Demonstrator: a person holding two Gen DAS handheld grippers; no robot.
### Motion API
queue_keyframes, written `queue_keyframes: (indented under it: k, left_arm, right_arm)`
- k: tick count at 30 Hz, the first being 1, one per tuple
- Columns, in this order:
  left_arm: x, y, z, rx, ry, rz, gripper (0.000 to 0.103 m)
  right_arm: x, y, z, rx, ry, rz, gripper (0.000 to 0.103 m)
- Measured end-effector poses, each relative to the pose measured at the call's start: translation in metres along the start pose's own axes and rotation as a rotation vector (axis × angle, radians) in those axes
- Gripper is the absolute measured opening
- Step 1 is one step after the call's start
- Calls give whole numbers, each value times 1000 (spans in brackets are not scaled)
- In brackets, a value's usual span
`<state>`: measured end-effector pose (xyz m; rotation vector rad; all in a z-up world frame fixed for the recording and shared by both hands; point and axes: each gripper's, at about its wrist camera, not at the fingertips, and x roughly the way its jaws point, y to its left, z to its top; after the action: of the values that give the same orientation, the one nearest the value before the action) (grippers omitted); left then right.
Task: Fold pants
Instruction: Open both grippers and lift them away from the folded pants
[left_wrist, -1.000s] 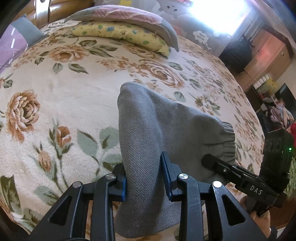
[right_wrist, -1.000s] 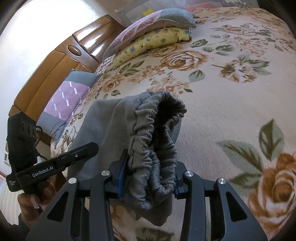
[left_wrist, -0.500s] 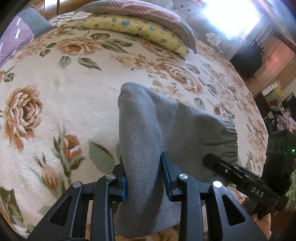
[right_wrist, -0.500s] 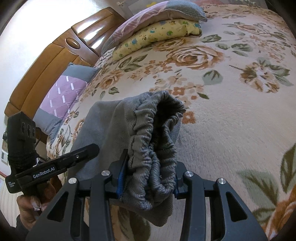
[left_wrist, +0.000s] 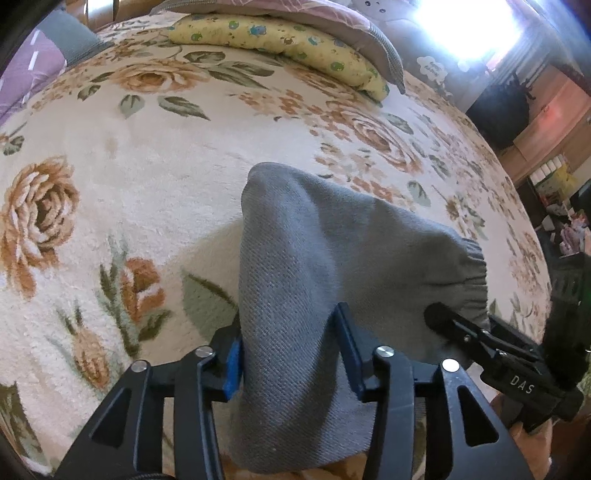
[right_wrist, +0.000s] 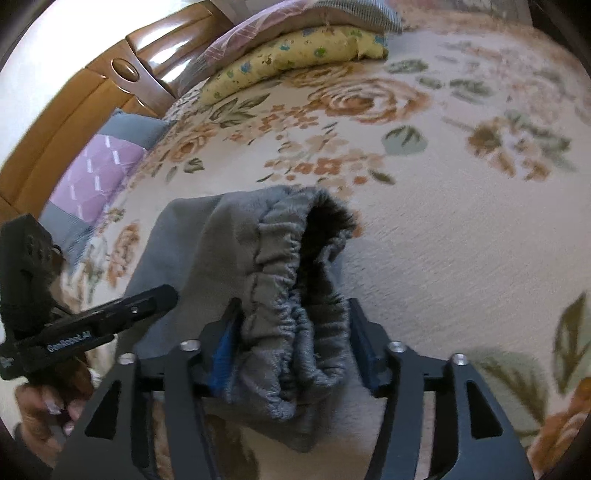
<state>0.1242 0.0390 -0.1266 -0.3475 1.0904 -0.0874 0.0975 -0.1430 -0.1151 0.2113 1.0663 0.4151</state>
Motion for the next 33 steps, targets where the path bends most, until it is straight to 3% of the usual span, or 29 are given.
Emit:
queue_keyframes:
  k: [4, 13, 20, 24, 33]
  left_arm:
    - [1, 3, -1, 5, -2, 2, 51]
    - [-27, -1, -8, 32, -31, 39, 51]
    - [-53, -1, -19, 40, -67, 52, 55]
    - [-64, 1, -26, 38, -83, 71, 57]
    - [-80, -4, -41, 81, -117, 104, 60]
  right_arm:
    - [7, -1, -1, -23, 13, -42, 69]
    - [-27, 3, 2, 15, -39, 31, 71]
    - [-62, 25, -2, -75, -86, 40, 71]
    - [-72, 36, -10, -138, -92, 18, 78]
    - [-82, 44, -27, -168, -92, 56, 79]
